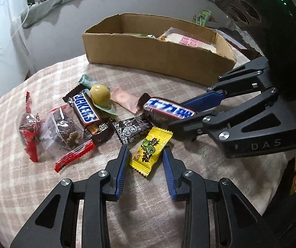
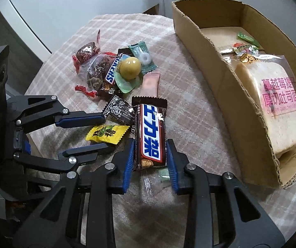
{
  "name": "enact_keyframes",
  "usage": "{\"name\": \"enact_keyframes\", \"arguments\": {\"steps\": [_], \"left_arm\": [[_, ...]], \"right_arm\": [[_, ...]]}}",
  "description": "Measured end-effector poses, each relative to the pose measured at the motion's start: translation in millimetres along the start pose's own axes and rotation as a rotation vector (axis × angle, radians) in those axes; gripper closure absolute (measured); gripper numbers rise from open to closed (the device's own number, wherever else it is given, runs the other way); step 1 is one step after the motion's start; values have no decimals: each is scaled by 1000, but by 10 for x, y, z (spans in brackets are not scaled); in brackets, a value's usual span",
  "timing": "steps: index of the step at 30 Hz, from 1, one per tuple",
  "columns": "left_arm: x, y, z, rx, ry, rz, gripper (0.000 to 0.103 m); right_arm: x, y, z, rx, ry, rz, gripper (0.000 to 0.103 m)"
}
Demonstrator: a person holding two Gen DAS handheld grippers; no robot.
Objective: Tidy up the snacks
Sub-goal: 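Grasp the Snickers bar with the right gripper while the left grasps the yellow candy, then carry the Snickers bar and yellow candy into the box and release both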
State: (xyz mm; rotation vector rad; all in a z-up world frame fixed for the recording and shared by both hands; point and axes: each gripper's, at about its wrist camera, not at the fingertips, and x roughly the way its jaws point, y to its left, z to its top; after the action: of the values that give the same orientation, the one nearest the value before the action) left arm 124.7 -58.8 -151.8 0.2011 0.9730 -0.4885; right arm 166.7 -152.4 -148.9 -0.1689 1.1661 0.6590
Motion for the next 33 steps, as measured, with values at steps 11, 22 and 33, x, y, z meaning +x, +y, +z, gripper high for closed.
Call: {"name": "enact_keyframes", "arguments": {"steps": [11,22,33], "left_arm": [[-56,65,-63,-44,-29,-6,93],[-264,181,-97,-159,-107,-51,93],[-511,227,-21,-182,-179,-63,93]], "right_arm": [[-31,43,-17,2,-20,-1,74],[-196,50,-73,23,-67,14,74],[-515,70,-52,43,-137,47,74]]}}
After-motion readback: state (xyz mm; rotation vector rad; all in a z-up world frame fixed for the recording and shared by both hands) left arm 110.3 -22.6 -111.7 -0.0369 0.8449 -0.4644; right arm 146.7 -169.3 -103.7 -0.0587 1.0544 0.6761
